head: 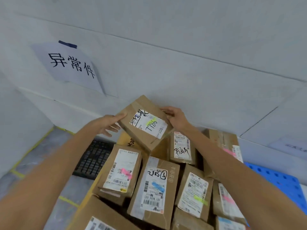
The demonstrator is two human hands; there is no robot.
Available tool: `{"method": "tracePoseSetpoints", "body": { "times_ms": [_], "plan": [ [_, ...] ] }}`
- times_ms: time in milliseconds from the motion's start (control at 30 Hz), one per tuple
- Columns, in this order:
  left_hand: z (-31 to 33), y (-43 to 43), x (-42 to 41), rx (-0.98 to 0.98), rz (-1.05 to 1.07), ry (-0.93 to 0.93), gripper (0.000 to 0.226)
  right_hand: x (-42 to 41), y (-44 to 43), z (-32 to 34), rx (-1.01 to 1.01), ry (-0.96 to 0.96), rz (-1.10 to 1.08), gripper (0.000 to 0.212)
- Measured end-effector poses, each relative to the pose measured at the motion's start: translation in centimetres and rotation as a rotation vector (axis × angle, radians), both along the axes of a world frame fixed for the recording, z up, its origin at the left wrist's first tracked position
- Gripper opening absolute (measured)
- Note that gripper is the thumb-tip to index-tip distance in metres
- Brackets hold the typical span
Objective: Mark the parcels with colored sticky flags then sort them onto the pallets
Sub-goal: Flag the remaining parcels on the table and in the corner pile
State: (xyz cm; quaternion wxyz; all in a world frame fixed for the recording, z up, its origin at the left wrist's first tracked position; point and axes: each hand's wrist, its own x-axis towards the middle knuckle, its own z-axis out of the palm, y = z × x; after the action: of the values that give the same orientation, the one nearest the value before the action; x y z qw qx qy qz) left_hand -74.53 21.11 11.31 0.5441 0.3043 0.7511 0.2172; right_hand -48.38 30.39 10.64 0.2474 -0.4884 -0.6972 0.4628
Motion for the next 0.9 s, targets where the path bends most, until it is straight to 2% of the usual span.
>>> {"method": "tracePoseSetpoints", "body": {
  "times_ms": [133,233,300,467,533,600,667,733,833,900],
  "plan": [
    [-5.5,0.0,-1.6,-0.059,0.072,0.056,0.075,-2.6,1.3,-2.9,0.032,-0.078,0.066,0.045],
    [-8.7,0.0,-1.5,-0.066,0.153,0.034,0.068,-3.8,1.8,-4.5,0.011,-0.066,0.075,0.045],
    [-9.8,0.0,-1.4,-0.077,0.173,0.043,0.064,-4.0,1.8,-5.1,0.072,-0.135,0.066,0.045],
    [-10.6,0.6,-1.2,-0.064,0.18,0.013,0.057,-1.6,0.6,-4.9,0.165,-0.122,-0.154,0.037],
    [-10.6,1.0,-1.4,-0.051,0.201,-0.028,0.051,0.2,-1.5,-4.0,0.102,-0.186,-0.239,0.031],
    [-10.4,1.5,-1.6,-0.031,0.219,-0.091,0.044,0.9,-4.3,-3.7,-0.081,-0.199,-0.217,0.03],
    [-10.1,1.9,-1.6,-0.014,0.217,-0.091,0.041,0.2,-6.0,-4.1,-0.277,-0.055,-0.135,0.039],
    [-9.9,2.2,-1.3,0.013,0.196,-0.054,0.035,-0.9,-5.9,-4.8,-0.352,0.081,-0.117,0.042],
    [-9.3,2.0,-0.6,-0.033,0.041,0.029,0.032,-1.7,-5.1,-5.5,-0.355,0.042,-0.12,0.048],
    [-9.0,1.9,-0.4,-0.132,-0.169,0.181,0.04,-1.0,-5.0,-5.6,-0.366,0.013,-0.124,0.049]
  ]
}}
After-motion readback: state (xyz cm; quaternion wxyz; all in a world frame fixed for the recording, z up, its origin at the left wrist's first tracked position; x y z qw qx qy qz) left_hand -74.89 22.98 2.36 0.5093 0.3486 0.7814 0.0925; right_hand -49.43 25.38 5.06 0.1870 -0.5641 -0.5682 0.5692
